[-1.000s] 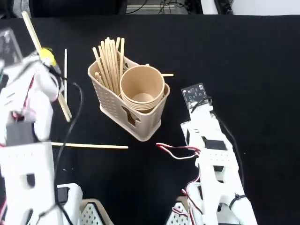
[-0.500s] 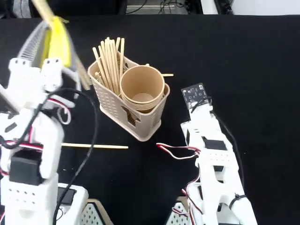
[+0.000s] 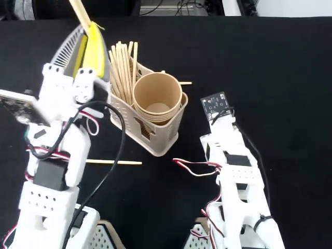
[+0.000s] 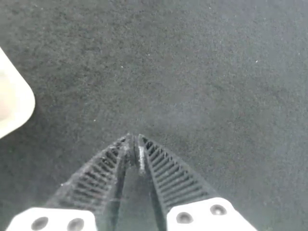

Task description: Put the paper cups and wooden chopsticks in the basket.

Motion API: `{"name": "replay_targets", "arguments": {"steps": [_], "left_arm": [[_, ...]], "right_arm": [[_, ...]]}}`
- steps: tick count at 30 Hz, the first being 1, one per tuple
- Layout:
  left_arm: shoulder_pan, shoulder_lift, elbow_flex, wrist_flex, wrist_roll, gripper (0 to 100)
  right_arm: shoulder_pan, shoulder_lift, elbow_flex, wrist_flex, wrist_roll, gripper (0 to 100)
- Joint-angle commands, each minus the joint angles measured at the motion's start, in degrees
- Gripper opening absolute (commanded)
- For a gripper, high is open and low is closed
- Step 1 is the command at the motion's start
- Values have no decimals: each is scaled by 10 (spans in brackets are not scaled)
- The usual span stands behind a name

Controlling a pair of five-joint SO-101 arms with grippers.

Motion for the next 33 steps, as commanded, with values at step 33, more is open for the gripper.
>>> {"name": "replay_targets", "arguments": {"steps": [33], "left_arm": [[-43,226,-51,-116,92,29]], "right_arm": [[-6,-11,-3,-12,4,14]]}}
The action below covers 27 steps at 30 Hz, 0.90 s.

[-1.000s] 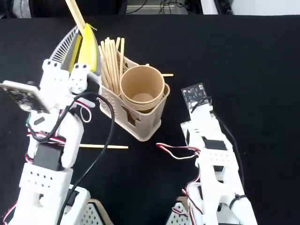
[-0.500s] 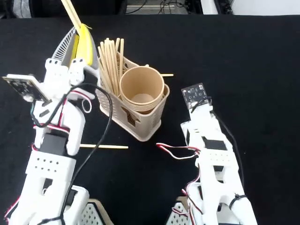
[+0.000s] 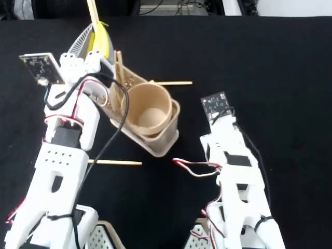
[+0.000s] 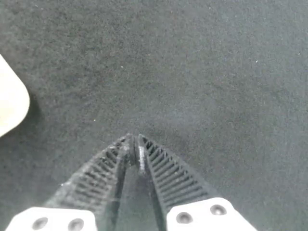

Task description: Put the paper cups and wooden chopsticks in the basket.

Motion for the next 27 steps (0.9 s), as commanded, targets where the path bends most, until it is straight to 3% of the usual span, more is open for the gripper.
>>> {"name": "replay_targets", "arguments": {"steps": [1,15,27], "left_arm": [[10,17,-47,-4,5,29],[20,58,-130,-4,3,28],[20,107,-116,-4,5,28]], "right_arm": [[-6,-11,-3,-12,4,14],[-6,-11,-3,-12,4,14],[-6,-11,-3,-12,4,14]]}}
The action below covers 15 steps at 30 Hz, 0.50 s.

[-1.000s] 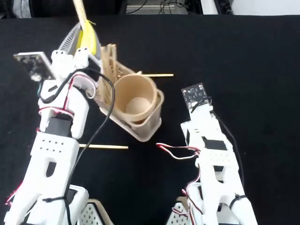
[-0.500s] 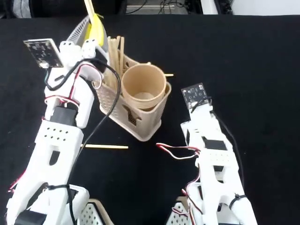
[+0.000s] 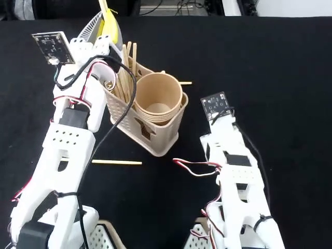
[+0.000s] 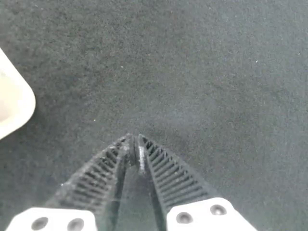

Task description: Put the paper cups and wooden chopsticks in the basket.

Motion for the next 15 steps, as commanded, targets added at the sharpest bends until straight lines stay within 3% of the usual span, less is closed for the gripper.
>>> {"name": "replay_targets", "arguments": {"steps": [1,15], "left_arm": [[6,-4,-14,-4,4,28],[14,-4,15,58,-33,55]], "right_arm": [[-6,-11,-3,-12,4,14],[-6,-11,-4,-13,4,14]]}}
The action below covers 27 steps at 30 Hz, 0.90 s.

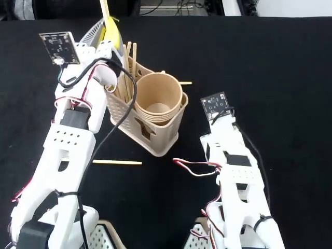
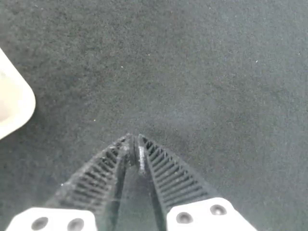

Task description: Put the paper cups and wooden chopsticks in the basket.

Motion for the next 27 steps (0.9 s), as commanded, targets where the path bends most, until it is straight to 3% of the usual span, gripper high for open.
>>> {"name": "replay_targets", "arguments": {"steps": [1,6,15,22,27], "left_arm": [[17,-4,-8,42,-6,80],[24,-38,-57,188,-10,167],[13,-120,-196,451,-11,174],[-177,-124,-327,612,-6,174],[-276,-38,-336,636,-26,174]], "right_arm": [[-6,-11,-4,-13,4,14],[-4,-11,-4,-13,4,14],[-5,-11,-4,-13,4,14],[-5,-11,-4,-13,4,14],[-5,-11,-4,-13,4,14]]}}
